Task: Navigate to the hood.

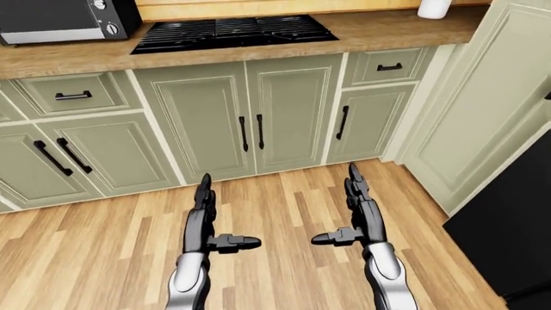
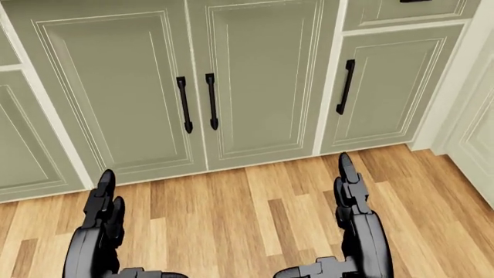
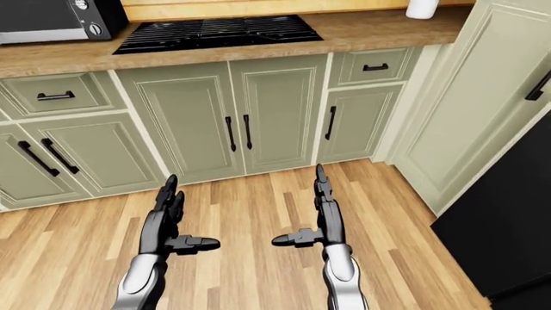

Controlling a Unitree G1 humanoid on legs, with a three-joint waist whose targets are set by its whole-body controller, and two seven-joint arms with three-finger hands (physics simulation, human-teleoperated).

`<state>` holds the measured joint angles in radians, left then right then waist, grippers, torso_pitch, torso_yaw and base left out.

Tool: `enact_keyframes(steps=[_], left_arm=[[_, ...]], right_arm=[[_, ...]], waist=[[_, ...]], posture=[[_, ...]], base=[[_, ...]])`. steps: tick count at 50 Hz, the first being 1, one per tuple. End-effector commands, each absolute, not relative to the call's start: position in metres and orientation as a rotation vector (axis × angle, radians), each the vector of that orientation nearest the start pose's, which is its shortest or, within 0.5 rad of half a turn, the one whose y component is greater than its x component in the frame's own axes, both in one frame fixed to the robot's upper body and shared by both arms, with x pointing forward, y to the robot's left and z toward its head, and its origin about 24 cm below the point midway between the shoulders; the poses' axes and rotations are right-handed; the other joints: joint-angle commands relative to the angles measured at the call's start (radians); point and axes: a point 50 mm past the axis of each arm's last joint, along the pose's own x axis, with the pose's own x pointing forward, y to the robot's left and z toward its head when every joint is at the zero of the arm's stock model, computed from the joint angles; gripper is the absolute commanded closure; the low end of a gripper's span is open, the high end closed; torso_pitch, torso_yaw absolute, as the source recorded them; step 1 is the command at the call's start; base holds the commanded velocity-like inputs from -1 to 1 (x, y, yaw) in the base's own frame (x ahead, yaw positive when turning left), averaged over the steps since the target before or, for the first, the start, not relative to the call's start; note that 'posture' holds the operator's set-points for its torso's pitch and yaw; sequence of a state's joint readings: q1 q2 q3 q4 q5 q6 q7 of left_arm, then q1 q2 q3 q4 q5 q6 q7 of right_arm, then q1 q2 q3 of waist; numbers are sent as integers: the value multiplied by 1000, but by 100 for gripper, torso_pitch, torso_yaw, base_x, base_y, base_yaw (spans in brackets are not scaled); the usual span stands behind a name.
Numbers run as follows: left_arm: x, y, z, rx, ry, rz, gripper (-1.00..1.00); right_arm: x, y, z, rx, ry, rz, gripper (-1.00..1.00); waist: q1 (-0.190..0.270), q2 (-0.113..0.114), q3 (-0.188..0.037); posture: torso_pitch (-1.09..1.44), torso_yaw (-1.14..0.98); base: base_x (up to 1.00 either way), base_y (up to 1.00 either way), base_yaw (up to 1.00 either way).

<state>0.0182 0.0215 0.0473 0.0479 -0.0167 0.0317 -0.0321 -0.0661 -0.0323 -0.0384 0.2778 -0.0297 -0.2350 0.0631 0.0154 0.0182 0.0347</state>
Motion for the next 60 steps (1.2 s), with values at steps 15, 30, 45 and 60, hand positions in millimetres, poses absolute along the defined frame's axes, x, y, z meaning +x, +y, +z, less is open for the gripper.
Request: enact_keyframes(steps=[15,30,45,60], left_arm=[[254,160,41,0,0,0,-100],[254,160,41,0,0,0,-100],[254,160,41,0,0,0,-100],[254,160,41,0,0,0,-100]], right_arm=[[266,-158,33,-69,-114,42,-100],[267,-159,33,-68,-116,38,-100],[266,-158,33,-70,-118,42,-100],[267,-158,33,-70,-117,42,-100]], waist=[[-24,-21,-5],[1,-35,-10],[-29,46,-15],[-14,-52,-16]], posture=[[0,0],[0,0],[0,0],[0,0]], base=[[18,3,0],[18,4,0],[18,7,0],[18,13,0]])
